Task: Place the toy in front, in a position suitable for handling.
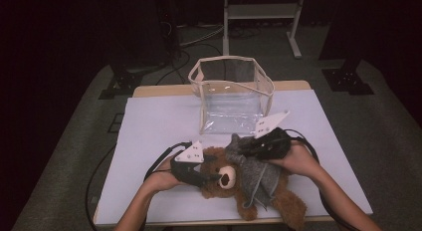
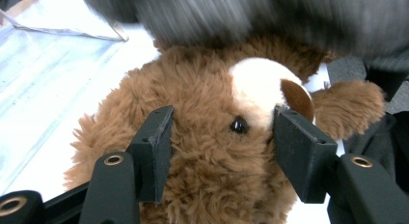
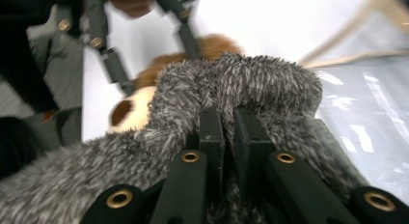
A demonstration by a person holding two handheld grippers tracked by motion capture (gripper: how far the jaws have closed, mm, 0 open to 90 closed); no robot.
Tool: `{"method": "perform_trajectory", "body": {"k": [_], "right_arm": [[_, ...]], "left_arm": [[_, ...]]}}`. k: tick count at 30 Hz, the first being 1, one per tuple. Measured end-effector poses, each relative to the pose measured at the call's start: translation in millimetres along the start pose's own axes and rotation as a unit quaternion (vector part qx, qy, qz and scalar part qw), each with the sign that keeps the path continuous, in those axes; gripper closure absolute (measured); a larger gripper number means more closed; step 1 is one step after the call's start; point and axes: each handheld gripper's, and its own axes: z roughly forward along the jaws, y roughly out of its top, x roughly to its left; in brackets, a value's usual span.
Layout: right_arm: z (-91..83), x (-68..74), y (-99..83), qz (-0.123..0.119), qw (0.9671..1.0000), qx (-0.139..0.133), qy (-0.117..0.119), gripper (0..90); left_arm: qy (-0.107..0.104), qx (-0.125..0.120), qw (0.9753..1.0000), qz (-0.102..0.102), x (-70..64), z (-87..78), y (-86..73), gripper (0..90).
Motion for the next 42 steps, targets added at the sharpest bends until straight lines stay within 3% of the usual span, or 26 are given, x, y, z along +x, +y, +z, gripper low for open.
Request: {"method": "perform_trajectory", "body": {"k": [4,7,8,10,12,15,17,24,25,26,29,34,41,42], "right_arm": [[-15.6,-6.5,-5.2,0.014,0.9997,-0.014,-0.017,82.1],[-9.4,-3.2,-7.0,0.006,0.9999,0.005,-0.012,82.1],[2.7,3.5,-8.7,-0.007,0.9995,0.03,-0.003,82.1],[8.5,7.4,-9.4,-0.01,0.9992,0.038,0.003,82.2],[20.6,16.7,-11.1,-0.015,0.9988,0.042,0.022,82.1],[19.9,18.9,-11.5,-0.02,0.9987,0.042,0.021,82.2],[7.6,14.9,-13.9,-0.012,0.9995,0.024,0.019,82.1],[-39.0,4.8,-21.2,0.007,0.9997,-0.017,-0.017,82.1],[-39.0,4.8,-21.2,0.007,0.9997,-0.017,-0.017,82.1],[-53.2,4.6,-23.4,0.009,0.9993,-0.02,-0.031,82.1],[-68.3,3.8,-26.6,0.014,0.9985,-0.03,-0.043,82.1],[-79.2,5.1,-33.1,0.018,0.998,-0.025,-0.055,82.1],[-51.5,8.5,-43.6,0.016,0.9992,0.008,-0.037,82.1],[-39.4,10.6,-45.8,0.015,0.9995,0.012,-0.026,82.0]], "left_arm": [[-0.003,0.008,0.9999,0.005,0.0,-1.3,2.1,41.0],[0.0,0.017,0.9998,0.012,2.0,-3.1,7.5,38.6],[0.006,0.02,0.9997,0.015,3.5,-4.1,13.6,38.2],[0.006,0.017,0.9997,0.014,4.8,-3.9,17.0,37.8],[-0.008,0.017,0.9997,0.012,7.3,-0.3,21.5,36.3],[-0.022,0.017,0.9996,0.001,8.7,1.8,20.8,37.1],[-0.037,0.023,0.999,-0.007,7.3,3.1,17.0,38.9],[-0.039,0.03,0.9988,0.004,1.1,3.1,15.1,39.0],[-0.039,0.03,0.9988,0.004,1.1,3.1,15.1,39.0],[-0.039,0.033,0.9986,0.007,-0.1,3.1,15.3,39.0],[-0.039,0.034,0.9986,0.008,-1.0,3.0,14.9,39.0],[-0.041,0.039,0.9983,0.015,-4.5,2.4,14.5,38.9],[-0.045,0.056,0.997,0.028,-8.7,1.6,14.5,38.5],[-0.046,0.06,0.9967,0.031,-9.8,1.4,14.7,38.5]]}}
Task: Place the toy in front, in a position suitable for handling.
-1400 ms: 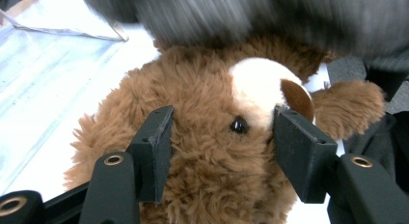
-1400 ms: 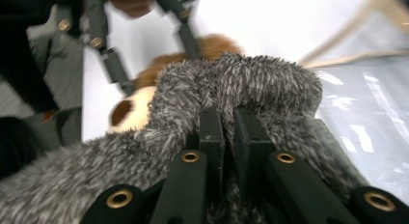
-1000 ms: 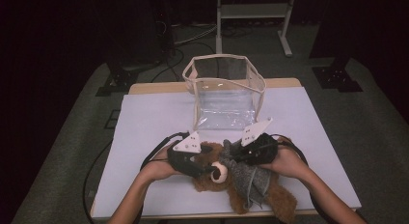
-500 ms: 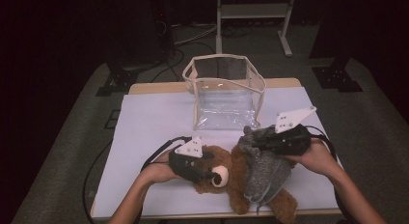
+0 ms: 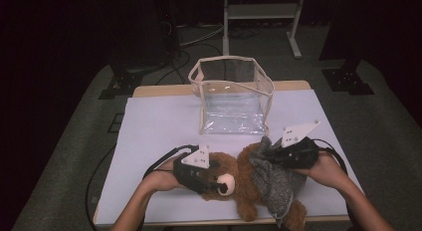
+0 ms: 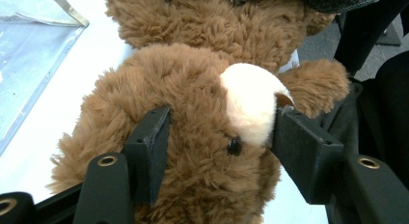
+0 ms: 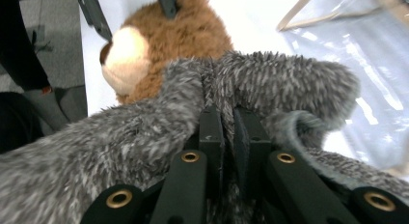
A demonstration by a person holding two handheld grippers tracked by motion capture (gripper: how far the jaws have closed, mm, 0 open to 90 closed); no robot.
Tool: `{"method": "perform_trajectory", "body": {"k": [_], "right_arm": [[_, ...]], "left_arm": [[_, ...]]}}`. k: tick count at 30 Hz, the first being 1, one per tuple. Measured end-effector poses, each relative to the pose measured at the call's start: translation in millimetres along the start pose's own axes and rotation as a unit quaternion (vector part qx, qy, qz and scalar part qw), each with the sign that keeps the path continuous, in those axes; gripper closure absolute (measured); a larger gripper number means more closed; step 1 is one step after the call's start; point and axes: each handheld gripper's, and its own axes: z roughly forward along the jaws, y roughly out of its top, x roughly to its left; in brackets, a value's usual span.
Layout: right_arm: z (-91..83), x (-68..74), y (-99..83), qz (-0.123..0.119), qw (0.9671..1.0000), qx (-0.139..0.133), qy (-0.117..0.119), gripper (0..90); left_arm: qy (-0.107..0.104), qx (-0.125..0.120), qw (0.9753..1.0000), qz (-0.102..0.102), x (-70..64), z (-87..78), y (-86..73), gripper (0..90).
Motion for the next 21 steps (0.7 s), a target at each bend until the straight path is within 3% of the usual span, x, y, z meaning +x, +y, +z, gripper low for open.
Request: {"method": "perform_trajectory", "body": {"k": [4,6,10,15,21], "right_arm": [[8.3,0.8,-2.6,0.002,1.0,0.006,0.003,78.2],[-0.7,-4.0,-3.0,0.022,0.9997,-0.007,0.01,71.3],[-18.7,-5.8,-2.2,0.04,0.9987,-0.024,0.019,62.1],[-31.1,0.4,-0.6,0.035,0.9989,-0.028,0.015,59.0],[-33.5,8.8,-2.7,0.034,0.9979,-0.033,0.043,45.7]], "left_arm": [[-0.001,0.006,1.0,0.001,-0.5,-0.2,1.1,38.5],[-0.001,0.009,1.0,0.004,-0.1,-0.1,2.3,38.2],[-0.002,0.006,1.0,0.001,1.5,0.3,2.1,38.1],[-0.003,0.005,1.0,-0.002,2.4,0.4,2.0,37.9],[-0.003,0.005,1.0,-0.002,2.6,0.2,1.7,37.8]]}}
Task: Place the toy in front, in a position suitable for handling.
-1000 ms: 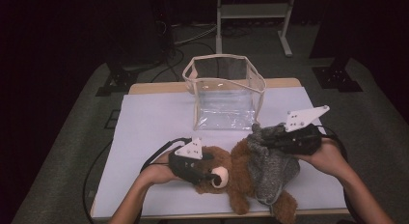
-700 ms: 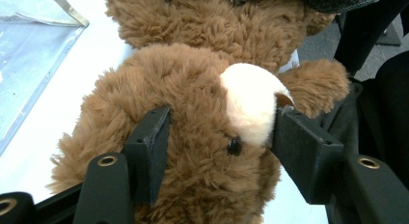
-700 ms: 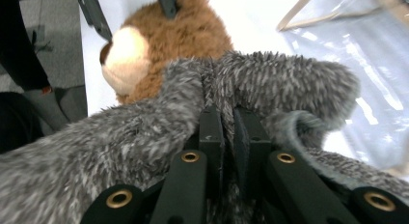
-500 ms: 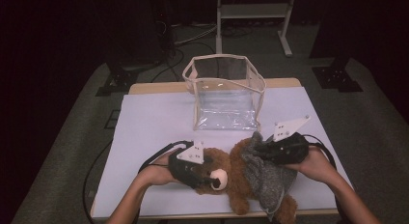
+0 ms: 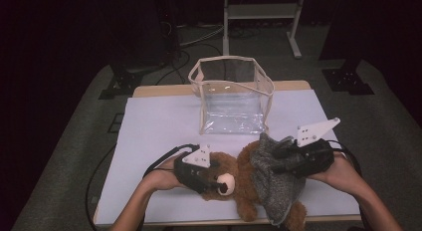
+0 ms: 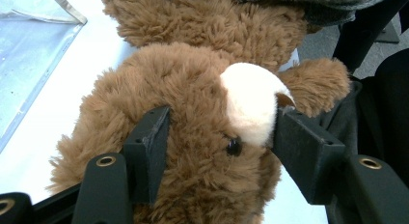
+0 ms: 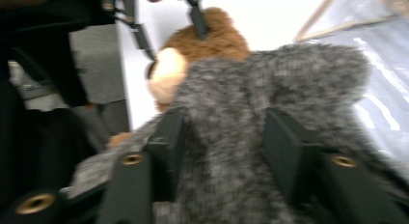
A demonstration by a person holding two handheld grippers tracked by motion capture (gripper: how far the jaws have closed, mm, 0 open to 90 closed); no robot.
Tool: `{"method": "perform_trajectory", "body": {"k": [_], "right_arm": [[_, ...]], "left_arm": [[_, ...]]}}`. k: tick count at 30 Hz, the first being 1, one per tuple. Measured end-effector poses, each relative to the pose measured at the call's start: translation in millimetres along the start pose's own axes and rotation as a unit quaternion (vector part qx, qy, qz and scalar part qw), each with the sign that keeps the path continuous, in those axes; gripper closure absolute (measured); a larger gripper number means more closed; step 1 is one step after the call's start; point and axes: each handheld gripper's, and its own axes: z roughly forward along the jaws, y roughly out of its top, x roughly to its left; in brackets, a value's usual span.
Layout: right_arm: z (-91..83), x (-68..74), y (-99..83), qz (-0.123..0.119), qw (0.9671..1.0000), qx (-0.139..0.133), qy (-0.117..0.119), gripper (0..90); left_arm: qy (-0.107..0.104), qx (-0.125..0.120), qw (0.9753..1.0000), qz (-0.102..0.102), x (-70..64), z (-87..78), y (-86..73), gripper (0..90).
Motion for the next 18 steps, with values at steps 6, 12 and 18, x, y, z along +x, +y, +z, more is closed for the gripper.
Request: {"method": "perform_trajectory", "body": {"k": [6,12,18], "right_arm": [[7.7,8.6,-2.6,-0.023,0.9995,0.02,0.004,34.0],[37.3,9.4,-11.3,-0.037,0.9976,0.057,-0.015,33.1],[33.5,6.9,-15.4,-0.04,0.998,0.043,-0.024,68.4]], "left_arm": [[0.0,0.001,1.0,-0.001,0.6,0.5,0.9,37.6],[0.0,0.004,1.0,0.002,0.2,0.6,1.1,37.6],[0.0,0.004,1.0,0.002,0.2,0.9,1.2,37.6]]}}
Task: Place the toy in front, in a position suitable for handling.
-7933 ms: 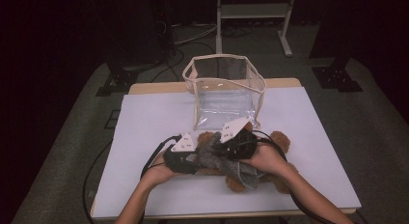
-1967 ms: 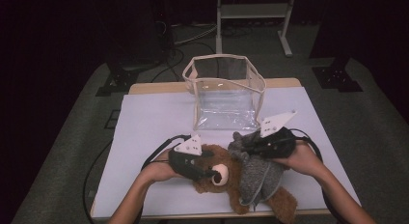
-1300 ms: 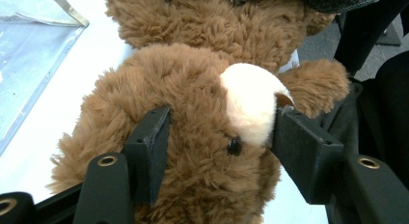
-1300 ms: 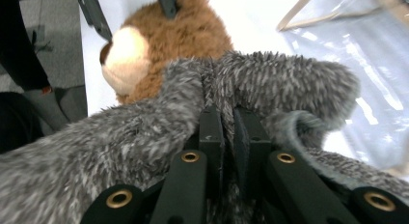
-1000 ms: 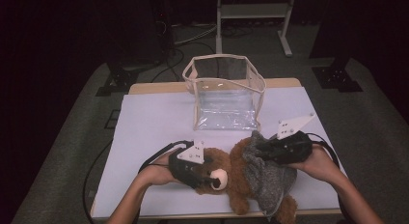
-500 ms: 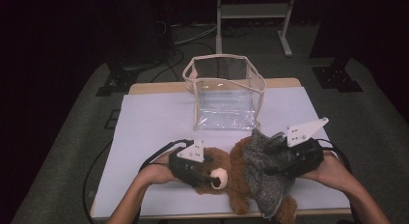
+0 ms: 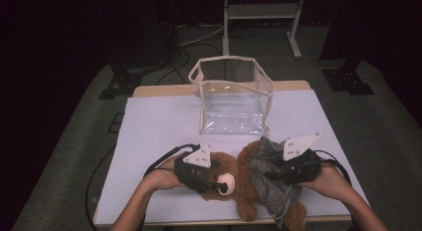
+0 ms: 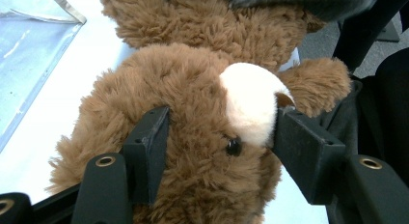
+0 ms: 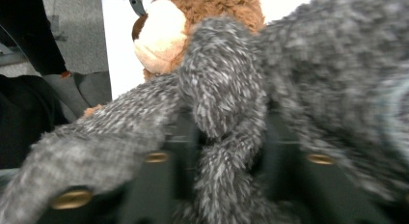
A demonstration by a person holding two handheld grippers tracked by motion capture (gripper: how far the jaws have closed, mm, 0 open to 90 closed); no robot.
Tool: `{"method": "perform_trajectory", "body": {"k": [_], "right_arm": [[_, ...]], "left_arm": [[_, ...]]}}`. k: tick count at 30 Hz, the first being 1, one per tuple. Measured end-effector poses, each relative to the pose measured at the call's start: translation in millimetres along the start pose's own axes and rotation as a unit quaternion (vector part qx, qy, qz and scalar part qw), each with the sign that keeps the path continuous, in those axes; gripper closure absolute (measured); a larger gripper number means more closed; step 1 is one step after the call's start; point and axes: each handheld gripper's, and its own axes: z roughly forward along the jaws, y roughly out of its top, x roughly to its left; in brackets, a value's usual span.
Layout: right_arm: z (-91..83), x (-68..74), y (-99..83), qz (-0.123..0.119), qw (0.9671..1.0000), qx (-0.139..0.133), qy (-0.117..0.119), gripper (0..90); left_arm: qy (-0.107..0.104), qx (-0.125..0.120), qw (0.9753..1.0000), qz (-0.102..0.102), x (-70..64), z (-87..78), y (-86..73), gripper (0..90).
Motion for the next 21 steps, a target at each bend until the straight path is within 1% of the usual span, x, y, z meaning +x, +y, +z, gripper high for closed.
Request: {"method": "perform_trajectory", "body": {"k": [1,3,4,5,6,7,8,10,12,13,14,16,17,18,20,21], "right_arm": [[-3.0,-0.9,-0.1,0.002,1.0,-0.002,0.001,72.3],[-6.4,-2.1,0.0,0.005,1.0,-0.004,0.0,73.9],[-14.2,-4.4,0.5,0.006,0.9999,-0.005,-0.008,75.1],[-18.1,-5.6,0.8,0.007,0.9999,-0.006,-0.013,75.3],[-24.1,-7.3,1.1,0.008,0.9996,-0.008,-0.024,75.6],[-30.7,-9.4,1.3,0.011,0.9993,-0.01,-0.035,75.8],[-40.7,-13.9,1.6,0.012,0.9983,-0.011,-0.055,75.9],[-54.2,-20.3,1.6,0.016,0.9954,0.001,-0.094,75.9],[-66.9,-27.1,0.8,0.027,0.9911,0.004,-0.13,75.9],[-66.9,-27.1,0.8,0.027,0.9911,0.004,-0.13,75.9],[-75.8,-33.5,-0.7,0.039,0.9876,0.005,-0.152,75.9],[-78.6,-38.5,-2.6,0.044,0.9836,0.016,-0.174,75.9],[-78.6,-41.1,-3.8,0.047,0.983,0.018,-0.177,75.9],[-77.4,-42.1,-4.7,0.052,0.9831,0.016,-0.175,75.9],[-72.1,-40.6,-4.6,0.051,0.9853,0.009,-0.163,75.8],[-68.4,-37.9,-3.4,0.048,0.987,0.006,-0.153,75.8]], "left_arm": [[0.001,0.0,1.0,0.0,-0.1,-0.1,0.2,37.6],[0.001,0.001,1.0,0.0,-0.3,-0.2,0.3,37.6],[0.001,0.001,1.0,0.0,-0.3,-0.2,0.3,37.6],[0.001,0.0,1.0,0.0,-0.3,-0.2,0.2,37.6],[0.001,-0.001,1.0,-0.002,-0.5,0.0,0.2,37.6],[0.001,0.001,1.0,0.001,0.0,-0.3,0.3,37.6],[0.0,0.002,1.0,0.0,-0.1,-0.2,0.7,37.6],[0.0,0.002,1.0,0.001,-0.3,-0.1,0.8,37.6],[0.0,0.002,1.0,0.001,-0.3,-0.2,0.8,37.6],[0.0,0.002,1.0,0.002,0.0,-0.2,0.6,37.6],[0.0,0.001,1.0,0.001,-0.1,-0.1,0.6,37.5],[-0.001,0.002,1.0,0.0,0.1,0.0,1.1,37.5],[-0.001,0.002,1.0,0.0,0.2,0.1,1.3,37.4],[-0.001,0.002,1.0,-0.001,0.3,0.1,1.4,37.4],[-0.001,0.002,1.0,-0.001,0.4,0.0,1.2,37.3],[-0.001,0.002,1.0,-0.002,0.5,0.0,1.1,37.3]]}}
